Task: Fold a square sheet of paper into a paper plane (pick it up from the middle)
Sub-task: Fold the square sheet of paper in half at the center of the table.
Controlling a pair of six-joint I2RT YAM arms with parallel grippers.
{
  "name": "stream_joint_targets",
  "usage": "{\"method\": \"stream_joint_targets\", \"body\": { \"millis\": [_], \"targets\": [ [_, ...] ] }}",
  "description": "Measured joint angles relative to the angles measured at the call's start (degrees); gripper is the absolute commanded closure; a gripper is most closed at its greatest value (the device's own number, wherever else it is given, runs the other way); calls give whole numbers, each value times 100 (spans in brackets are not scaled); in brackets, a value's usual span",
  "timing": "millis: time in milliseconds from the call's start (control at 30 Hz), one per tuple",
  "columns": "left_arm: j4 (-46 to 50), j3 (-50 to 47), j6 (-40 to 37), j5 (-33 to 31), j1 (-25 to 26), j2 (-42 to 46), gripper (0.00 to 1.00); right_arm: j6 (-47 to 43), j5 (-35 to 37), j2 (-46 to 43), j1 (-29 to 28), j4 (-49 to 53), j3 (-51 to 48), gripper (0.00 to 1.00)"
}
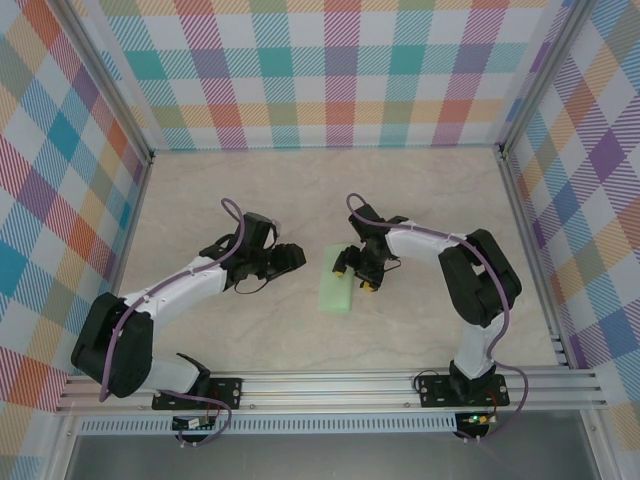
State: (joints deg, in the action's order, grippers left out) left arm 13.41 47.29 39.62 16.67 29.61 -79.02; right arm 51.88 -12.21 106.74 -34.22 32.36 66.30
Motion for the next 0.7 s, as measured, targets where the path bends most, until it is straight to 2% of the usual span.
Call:
{"method": "stream_joint_targets", "body": {
  "millis": [300,467,600,700],
  "targets": [
    [-42,0,24,149,0,-164,53,-9,94,125,-35,236,195,27],
    [-273,13,153,461,0,-551,74,-7,111,188,-42,339,280,28],
    [-529,35,319,741,0,-918,100,-4,116,197,-42,348,282,28],
    [-678,136,404,898,0,-1204,100,-4,122,197,-42,348,282,28]
  ]
}}
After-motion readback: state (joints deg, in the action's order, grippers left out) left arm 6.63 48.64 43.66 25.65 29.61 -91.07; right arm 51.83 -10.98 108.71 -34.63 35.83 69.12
